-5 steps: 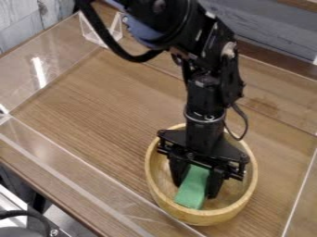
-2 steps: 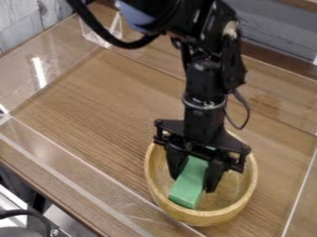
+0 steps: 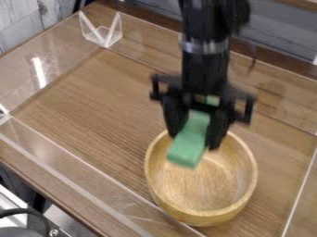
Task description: Remove the green block from inside the brown bowl and put it on the table
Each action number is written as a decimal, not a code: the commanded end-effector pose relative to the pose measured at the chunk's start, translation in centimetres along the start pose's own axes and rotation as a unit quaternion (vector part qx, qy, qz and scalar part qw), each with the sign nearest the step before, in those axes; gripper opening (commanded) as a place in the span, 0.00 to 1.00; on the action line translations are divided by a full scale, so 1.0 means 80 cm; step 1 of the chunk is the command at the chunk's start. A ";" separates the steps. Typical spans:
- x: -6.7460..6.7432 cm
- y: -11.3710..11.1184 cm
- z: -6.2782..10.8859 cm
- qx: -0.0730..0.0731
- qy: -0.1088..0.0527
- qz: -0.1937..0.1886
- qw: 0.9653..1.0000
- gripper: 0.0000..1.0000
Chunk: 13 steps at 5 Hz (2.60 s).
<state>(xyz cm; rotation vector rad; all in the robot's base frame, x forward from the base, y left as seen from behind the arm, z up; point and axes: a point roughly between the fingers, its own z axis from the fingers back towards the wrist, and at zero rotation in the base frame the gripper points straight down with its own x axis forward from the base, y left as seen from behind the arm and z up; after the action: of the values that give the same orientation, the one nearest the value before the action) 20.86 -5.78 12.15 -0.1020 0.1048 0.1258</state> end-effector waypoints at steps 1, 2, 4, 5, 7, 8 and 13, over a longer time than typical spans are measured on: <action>0.016 0.017 0.072 -0.004 -0.043 0.019 0.999 0.00; 0.024 0.055 0.103 -0.001 -0.058 0.021 0.998 0.00; 0.046 0.133 0.075 0.009 -0.071 0.018 0.997 0.00; 0.048 0.119 0.045 0.013 -0.066 -0.004 0.998 0.00; 0.042 0.073 0.007 0.025 -0.062 -0.050 0.997 0.00; 0.044 0.051 -0.001 0.025 -0.066 -0.061 0.996 0.00; 0.033 0.095 -0.008 0.020 -0.076 -0.055 0.995 0.00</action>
<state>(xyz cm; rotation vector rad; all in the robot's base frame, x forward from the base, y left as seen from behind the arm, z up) 21.98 1.86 9.39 -0.0623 0.0011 0.0280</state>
